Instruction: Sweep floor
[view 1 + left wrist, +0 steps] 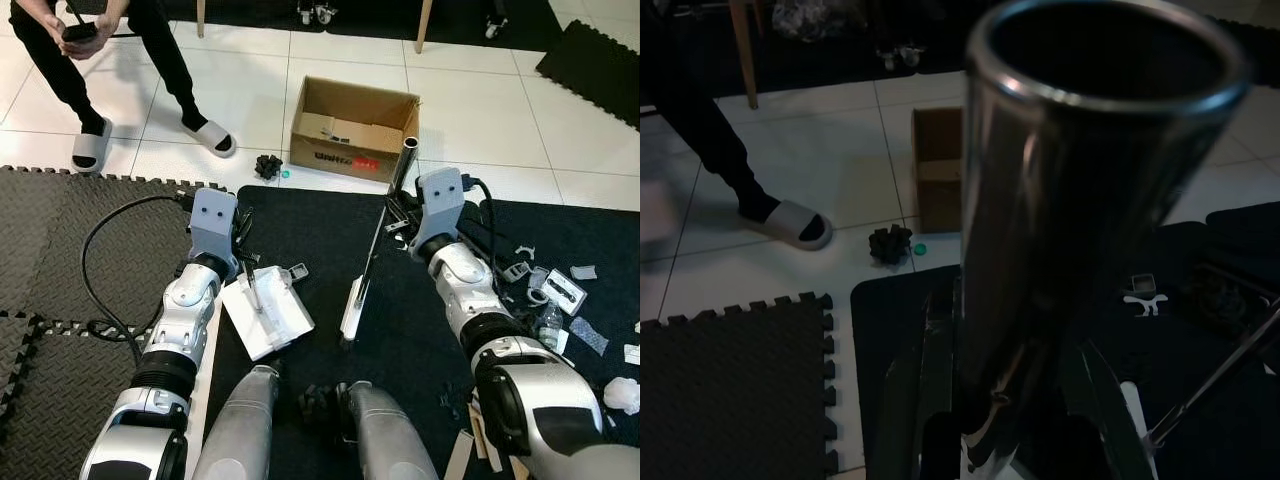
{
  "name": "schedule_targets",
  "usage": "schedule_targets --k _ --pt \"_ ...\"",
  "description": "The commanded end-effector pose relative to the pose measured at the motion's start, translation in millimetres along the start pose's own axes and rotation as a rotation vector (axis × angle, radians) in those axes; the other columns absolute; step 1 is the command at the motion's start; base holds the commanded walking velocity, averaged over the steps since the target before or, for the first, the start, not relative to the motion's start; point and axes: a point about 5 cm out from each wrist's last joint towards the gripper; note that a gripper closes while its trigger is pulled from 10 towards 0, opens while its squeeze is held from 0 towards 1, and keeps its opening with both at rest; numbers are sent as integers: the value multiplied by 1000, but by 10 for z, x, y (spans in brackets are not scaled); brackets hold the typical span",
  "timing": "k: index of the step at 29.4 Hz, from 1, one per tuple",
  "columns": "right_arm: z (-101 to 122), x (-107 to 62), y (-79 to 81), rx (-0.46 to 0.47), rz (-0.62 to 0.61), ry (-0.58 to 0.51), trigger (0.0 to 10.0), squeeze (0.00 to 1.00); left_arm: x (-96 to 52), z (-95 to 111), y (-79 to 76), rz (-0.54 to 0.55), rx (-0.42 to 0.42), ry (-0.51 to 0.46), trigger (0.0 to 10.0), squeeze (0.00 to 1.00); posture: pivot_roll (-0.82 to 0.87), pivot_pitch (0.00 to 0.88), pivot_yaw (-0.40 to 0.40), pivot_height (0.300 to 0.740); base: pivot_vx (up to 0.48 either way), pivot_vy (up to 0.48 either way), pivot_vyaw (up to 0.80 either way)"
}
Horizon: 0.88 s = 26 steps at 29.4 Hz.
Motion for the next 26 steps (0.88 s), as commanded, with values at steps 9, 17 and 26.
schedule_targets --k 9,17,26 --pt "14 -33 -43 -30 -2 -20 10000 0 -2 1 -63 16 -26 -22 10000 0 -4 124 -42 740 0 0 0" --pt "6 -41 -44 -29 -1 -20 10000 0 -15 -10 -67 11 0 -21 10000 0 -2 124 -39 740 0 0 0" --pt "-51 -38 26 -19 12 -9 10000 0 -24 -30 -92 0 11 -15 10000 0 2 128 -35 740 0 0 0"
Point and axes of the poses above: a point about 5 cm out from each wrist's last joint towards the gripper, its own x axis pointing out of the wrist towards the gripper, its own z axis along the axis of the wrist's last joint, y = z × x, and after that the axes turned 11 degrees about x, right-handed
